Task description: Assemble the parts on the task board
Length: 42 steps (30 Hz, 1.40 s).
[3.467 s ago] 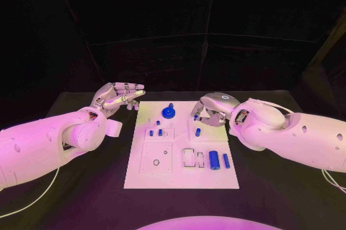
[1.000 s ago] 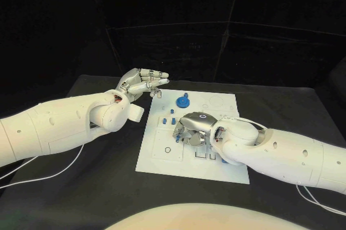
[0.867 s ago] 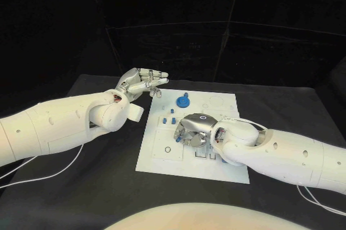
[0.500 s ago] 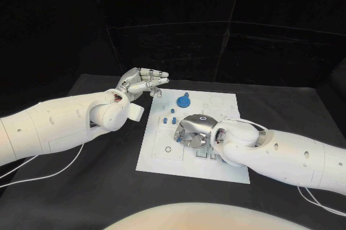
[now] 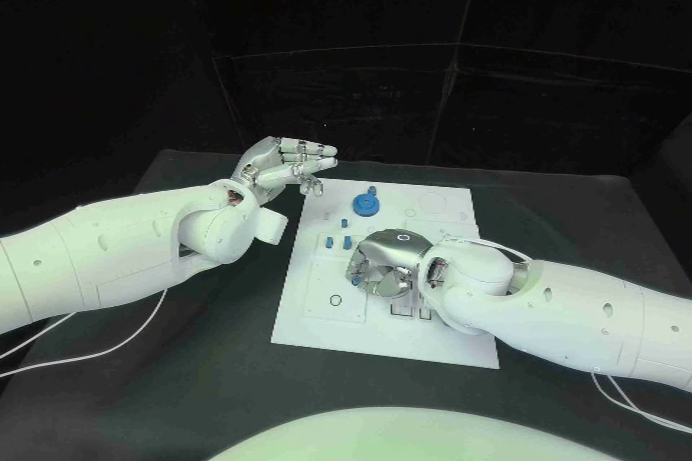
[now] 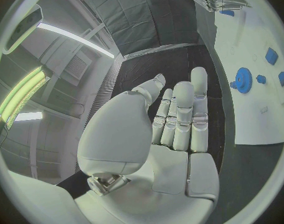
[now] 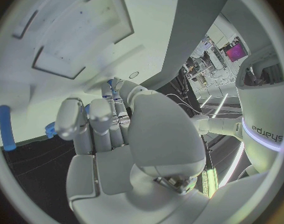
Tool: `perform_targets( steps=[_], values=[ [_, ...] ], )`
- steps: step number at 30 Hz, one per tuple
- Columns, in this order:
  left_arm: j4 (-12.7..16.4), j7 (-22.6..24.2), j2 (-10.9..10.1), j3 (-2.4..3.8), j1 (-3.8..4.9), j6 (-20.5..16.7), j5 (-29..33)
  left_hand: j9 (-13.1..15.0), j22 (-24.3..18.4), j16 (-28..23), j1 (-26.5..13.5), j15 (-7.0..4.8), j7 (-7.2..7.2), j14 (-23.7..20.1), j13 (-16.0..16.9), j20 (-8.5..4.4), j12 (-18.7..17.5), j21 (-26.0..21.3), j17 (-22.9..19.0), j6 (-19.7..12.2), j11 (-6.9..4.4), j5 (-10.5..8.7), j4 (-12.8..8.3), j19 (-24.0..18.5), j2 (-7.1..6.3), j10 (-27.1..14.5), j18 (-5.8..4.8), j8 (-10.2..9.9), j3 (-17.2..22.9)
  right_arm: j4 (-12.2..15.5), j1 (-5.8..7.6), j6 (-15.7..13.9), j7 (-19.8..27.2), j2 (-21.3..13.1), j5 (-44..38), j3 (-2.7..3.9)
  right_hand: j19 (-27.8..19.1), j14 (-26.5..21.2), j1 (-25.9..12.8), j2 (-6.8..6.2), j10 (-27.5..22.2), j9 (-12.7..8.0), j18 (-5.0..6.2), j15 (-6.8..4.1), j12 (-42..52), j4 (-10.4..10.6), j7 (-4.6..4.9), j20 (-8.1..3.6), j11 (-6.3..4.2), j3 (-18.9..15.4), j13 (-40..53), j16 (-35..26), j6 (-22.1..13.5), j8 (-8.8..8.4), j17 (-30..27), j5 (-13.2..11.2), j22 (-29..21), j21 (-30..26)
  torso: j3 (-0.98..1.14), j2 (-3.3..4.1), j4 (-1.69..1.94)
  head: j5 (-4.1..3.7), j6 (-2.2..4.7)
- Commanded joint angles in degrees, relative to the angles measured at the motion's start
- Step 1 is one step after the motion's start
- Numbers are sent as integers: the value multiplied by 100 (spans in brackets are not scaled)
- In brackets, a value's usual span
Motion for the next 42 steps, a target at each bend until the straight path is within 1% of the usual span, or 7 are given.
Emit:
perform_targets(
  steps=[1, 16, 23, 29, 33, 36, 42],
  values=[
    [8, 0, 5, 5, 11, 87, 15, -9, -5, -30, 22, 3, 15, -17, -9, 8, 27, -34, -5, -5, 0, 15, -3, -29, -18, -26, 75, 26, -32, -22, 2, 8, -179, 21, -93, -8, -97, -34, -87, 2, -145, 1, 10, 49, -64, 24, 37, 28, 42, -9, -16, -57, -107, -9, -102, 24, -115, -76, -1, 2, 8, 1, -6],
    [7, -10, 4, 5, 11, 111, 15, -9, -7, -32, 22, 5, 16, -19, -9, 10, 31, -37, -10, -9, 1, 15, -3, -29, -17, -31, 75, 27, -35, 8, 1, -135, -129, 30, -119, -9, -252, -86, -130, -40, -361, 12, 57, 97, -78, -13, 89, 78, 101, -31, -10, -141, -219, 8, -268, 19, -315, -211, 2, -2, 3, 0, 1],
    [5, -22, -11, 4, 11, 126, 15, -9, -7, -32, 22, 5, 16, -19, -9, 10, 31, -37, -10, -9, 1, 15, -3, -29, -17, -31, 75, 27, -35, 194, 2, -367, -129, -198, -120, -8, -583, -242, -130, -84, -683, 8, 150, 150, -86, -94, 144, 125, 164, -86, -9, -378, -362, 0, -657, 36, -733, -492, 3, -6, -2, -13, 31],
    [0, -28, -31, 4, 11, 133, 15, -9, -9, -35, 24, 5, 16, -21, -9, 10, 34, -39, -18, -10, 1, 15, -5, -29, -16, -33, 75, 29, -36, 600, 22, -638, -81, -652, -58, -1, -947, -442, -377, -292, -992, 16, 248, 150, 63, -74, 85, 146, 147, -658, 21, -693, -705, 11, -1151, 260, -1224, -878, 3, -11, -11, -51, 89],
    [-3, -26, -34, 4, 11, 127, 15, -9, -9, -35, 24, 5, 16, -21, -9, 10, 34, -39, -18, -10, 1, 15, -5, -29, -16, -33, 75, 29, -36, 824, 119, -747, -113, -916, 14, 22, -1017, -472, -377, -215, -1055, 26, 275, 146, 195, -54, 87, 138, 142, -923, 26, -807, -709, 25, -1345, 275, -1379, -1006, 8, -4, -7, -119, 183],
    [-3, -25, -34, 3, 10, 125, 15, -9, -10, -29, 25, 6, 16, -17, -9, 11, 36, -41, -6, -11, 1, 15, -5, -28, -16, -33, 75, 30, -38, 892, 229, -759, -179, -1081, 49, 67, -989, -447, -342, -144, -1038, 28, 273, 137, 270, -53, 85, 133, 137, -1000, 30, -823, -696, 30, -1373, 289, -1387, -1019, 7, -5, -2, -165, 215],
    [-2, -24, -21, 1, 10, 134, 15, -7, -12, -28, 28, 5, 15, -16, -7, 12, 45, -43, -7, -7, 0, 15, -6, -26, -10, -30, 76, 35, -38, 898, 471, -525, -423, -1451, 120, 137, -957, -411, -309, -100, -1076, 26, 276, 115, 379, -52, 45, 113, 111, -1211, 15, -870, -692, 25, -1443, 244, -1432, -1063, -1, 1, 11, -238, 270]
  ],
)
